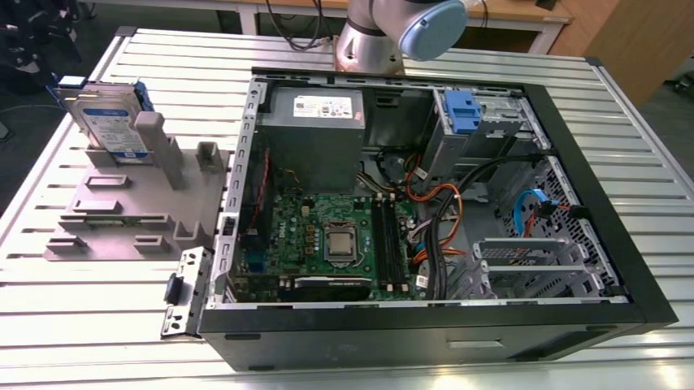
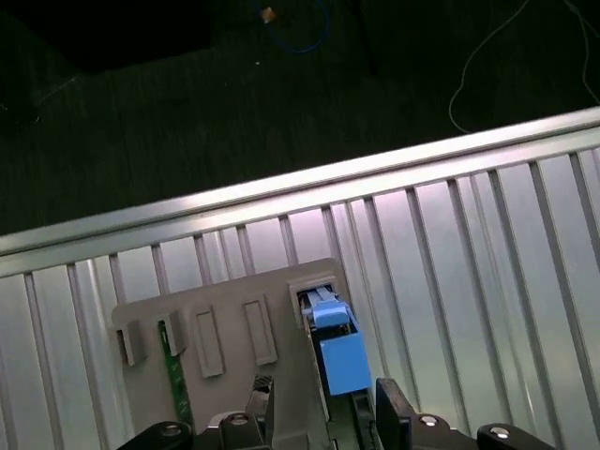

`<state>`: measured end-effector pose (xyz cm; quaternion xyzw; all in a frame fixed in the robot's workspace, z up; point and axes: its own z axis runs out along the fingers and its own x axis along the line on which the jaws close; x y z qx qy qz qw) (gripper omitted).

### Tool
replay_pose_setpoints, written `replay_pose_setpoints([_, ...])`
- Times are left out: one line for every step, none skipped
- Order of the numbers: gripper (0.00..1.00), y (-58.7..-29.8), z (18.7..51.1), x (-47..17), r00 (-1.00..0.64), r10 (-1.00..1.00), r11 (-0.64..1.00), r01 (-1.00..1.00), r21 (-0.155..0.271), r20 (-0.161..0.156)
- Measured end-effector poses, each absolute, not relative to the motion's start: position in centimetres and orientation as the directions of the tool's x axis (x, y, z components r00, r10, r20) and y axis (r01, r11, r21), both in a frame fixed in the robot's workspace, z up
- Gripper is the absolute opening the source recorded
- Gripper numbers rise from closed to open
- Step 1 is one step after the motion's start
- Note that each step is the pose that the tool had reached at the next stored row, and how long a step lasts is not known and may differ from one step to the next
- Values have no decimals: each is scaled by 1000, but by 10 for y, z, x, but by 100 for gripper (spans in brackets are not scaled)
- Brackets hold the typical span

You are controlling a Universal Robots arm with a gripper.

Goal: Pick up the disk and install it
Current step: 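Pick up the disk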

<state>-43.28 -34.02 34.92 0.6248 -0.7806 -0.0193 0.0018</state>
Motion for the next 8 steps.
replay_pose_setpoints([55, -340, 348, -433, -210, -977, 210, -977, 33, -22])
replay_pose_setpoints([55, -340, 347, -434, -207, -978, 207, -978, 33, -22])
replay_pose_setpoints([55, -340, 346, -435, -207, -978, 206, -978, 33, -22])
replay_pose_setpoints([55, -340, 345, -437, -207, -978, 206, -978, 32, -22])
replay_pose_setpoints([55, -340, 344, -438, -207, -978, 206, -978, 32, -22])
replay_pose_setpoints([55, -339, 343, -438, -206, -978, 205, -978, 32, -23])
replay_pose_setpoints([55, -339, 342, -438, -202, -979, 202, -979, 31, -23])
replay_pose_setpoints([55, -338, 341, -438, -195, -981, 194, -981, 31, -23])
